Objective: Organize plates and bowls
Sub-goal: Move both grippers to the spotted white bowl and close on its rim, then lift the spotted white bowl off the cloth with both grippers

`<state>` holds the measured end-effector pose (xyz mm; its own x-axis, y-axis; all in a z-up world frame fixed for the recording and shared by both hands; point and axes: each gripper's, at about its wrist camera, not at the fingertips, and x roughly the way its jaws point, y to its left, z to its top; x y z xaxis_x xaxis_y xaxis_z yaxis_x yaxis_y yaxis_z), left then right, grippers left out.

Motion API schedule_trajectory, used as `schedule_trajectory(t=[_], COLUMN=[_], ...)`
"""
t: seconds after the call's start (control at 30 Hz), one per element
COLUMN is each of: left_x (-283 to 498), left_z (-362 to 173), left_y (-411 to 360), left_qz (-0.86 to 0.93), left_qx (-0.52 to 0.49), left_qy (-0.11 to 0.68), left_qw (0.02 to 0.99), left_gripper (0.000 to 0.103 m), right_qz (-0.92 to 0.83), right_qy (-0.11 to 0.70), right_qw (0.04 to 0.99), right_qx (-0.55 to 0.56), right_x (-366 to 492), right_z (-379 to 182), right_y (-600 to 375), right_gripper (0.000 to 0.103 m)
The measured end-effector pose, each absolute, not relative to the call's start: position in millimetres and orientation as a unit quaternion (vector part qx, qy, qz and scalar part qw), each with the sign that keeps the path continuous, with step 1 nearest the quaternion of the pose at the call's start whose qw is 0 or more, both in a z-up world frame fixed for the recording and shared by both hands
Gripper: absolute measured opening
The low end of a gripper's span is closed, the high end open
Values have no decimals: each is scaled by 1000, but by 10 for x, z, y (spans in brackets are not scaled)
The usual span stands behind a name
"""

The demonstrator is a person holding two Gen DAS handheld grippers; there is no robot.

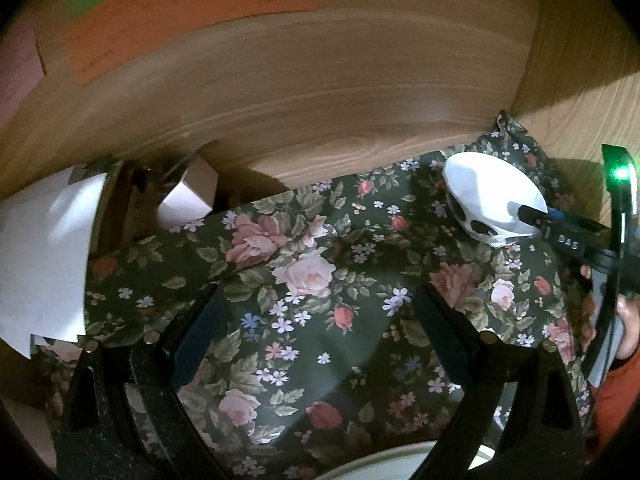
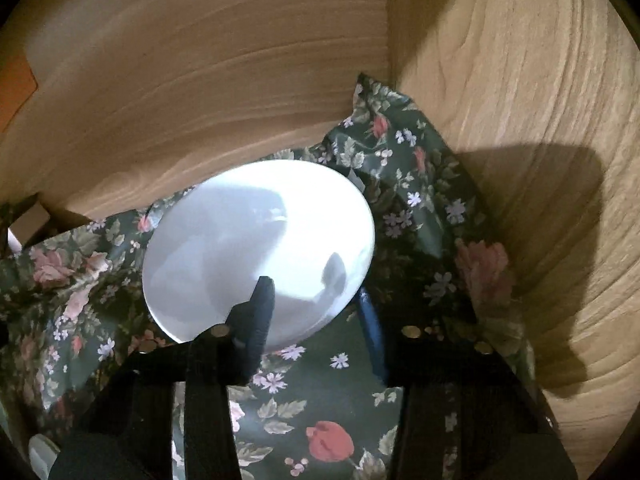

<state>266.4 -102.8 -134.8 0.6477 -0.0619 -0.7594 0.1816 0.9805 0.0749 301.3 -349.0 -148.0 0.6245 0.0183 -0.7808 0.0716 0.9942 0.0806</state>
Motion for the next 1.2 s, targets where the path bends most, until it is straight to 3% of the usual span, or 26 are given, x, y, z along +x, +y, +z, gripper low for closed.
schedule_trajectory(t=[0.33,0.7,1.03,1.2], left_x=[2684,2799,2909,2898], left_z=[-1394,-1568,-1902,-1947], left_y=[-1259,-1350,-1411,-1463], left_qz=[-85,-79,-70,-80], left_qx=[90,71,73,80], left_qy=[421,450,504,513], left_qw=[899,887,857,851], left_gripper=[96,96,61,50], right_qz=[40,153,167,161], right_qy=[445,456,461,475], right_qw=[894,877,872,865], right_qx=[25,-13,-11,27], right_x=[2922,2416,2417,2620], right_z=[-1501,-1491,-1483,-1589], right_y=[-3319,-2922,-2930,-2940], right_gripper=[27,25,27,27])
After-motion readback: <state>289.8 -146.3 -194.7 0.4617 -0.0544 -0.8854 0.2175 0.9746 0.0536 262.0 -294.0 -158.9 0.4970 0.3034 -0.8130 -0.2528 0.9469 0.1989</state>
